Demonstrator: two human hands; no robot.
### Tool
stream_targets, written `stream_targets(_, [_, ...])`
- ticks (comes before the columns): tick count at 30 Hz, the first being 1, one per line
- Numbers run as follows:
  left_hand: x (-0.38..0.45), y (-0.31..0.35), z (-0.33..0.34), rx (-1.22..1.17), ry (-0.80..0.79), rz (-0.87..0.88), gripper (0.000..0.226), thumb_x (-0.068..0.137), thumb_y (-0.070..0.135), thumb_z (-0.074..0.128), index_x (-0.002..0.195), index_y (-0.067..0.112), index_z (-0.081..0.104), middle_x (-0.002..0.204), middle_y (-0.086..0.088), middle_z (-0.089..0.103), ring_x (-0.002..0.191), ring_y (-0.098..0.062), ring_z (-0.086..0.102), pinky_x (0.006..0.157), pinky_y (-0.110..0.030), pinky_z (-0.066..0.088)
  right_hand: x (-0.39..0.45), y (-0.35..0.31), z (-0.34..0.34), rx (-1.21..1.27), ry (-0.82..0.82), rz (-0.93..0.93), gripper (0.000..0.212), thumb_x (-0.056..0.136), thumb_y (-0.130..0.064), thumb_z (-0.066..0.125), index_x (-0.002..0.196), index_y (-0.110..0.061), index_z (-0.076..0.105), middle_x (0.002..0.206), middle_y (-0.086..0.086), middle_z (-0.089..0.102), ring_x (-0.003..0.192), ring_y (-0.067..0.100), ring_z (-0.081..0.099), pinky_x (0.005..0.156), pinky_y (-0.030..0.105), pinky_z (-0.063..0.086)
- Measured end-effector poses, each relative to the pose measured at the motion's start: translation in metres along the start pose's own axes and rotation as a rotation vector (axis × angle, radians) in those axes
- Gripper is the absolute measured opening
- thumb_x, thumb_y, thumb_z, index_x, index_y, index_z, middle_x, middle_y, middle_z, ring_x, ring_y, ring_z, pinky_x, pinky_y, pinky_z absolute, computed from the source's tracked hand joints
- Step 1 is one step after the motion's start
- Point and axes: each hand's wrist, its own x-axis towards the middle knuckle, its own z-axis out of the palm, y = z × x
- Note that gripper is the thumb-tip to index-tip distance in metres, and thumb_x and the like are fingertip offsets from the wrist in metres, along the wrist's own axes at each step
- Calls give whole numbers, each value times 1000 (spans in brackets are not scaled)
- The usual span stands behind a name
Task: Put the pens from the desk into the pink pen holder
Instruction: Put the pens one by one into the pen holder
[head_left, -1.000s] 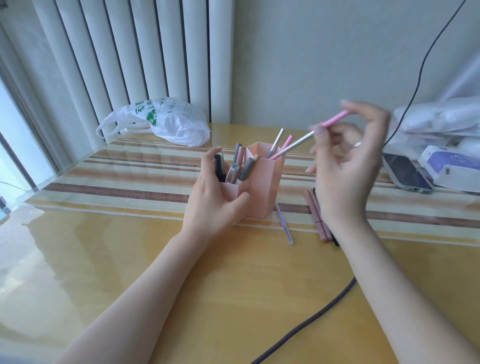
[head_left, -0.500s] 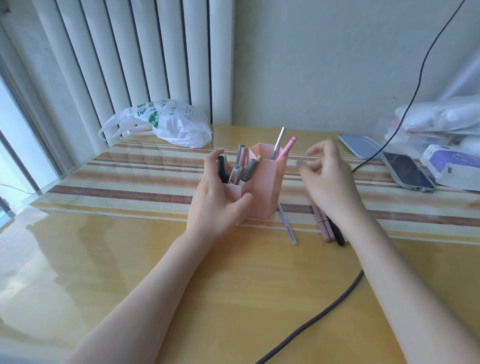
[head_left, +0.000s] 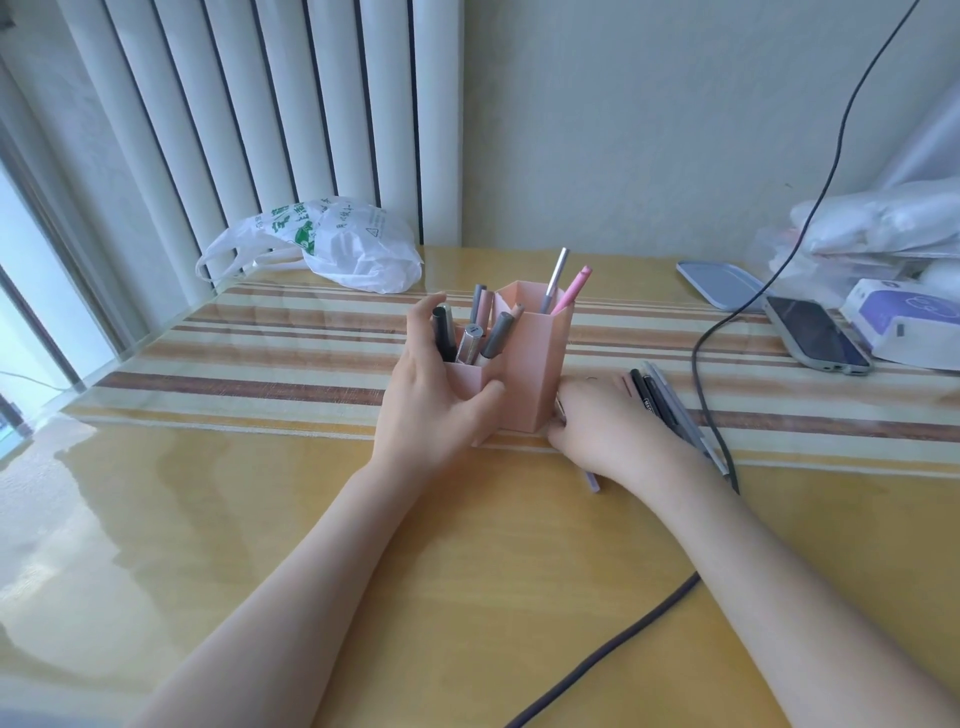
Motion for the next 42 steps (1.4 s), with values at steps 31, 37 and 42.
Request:
stream_targets(31, [0, -1, 1, 25, -25, -17, 54, 67, 25, 61, 111, 16, 32, 74, 13, 37, 65, -8, 42, 50, -20, 27, -28, -1, -62, 1322, 1393, -470, 64, 94, -3, 49, 138, 12, 4, 108, 24, 56, 56, 28, 61, 44, 33, 52])
stream_targets(37, [-3, 3, 1, 40, -43, 38, 72, 66, 28, 62, 130, 24, 29, 91, 7, 48, 77, -11, 44, 59, -11, 34, -29, -20, -51, 1011, 1352, -567, 54, 95, 4, 51, 134, -6, 16, 140, 9, 40, 73, 22, 61, 52, 27, 50])
stream_targets(42, [-3, 4, 0, 48, -46, 63, 73, 66, 27, 63, 131, 22, 30, 92, 5, 50, 77, -14, 47, 60, -10, 36, -13, -16, -27, 701, 1147, -483, 57, 93, -2, 53, 139, -24, 27, 92, -19, 61, 68, 18, 61, 51, 24, 42])
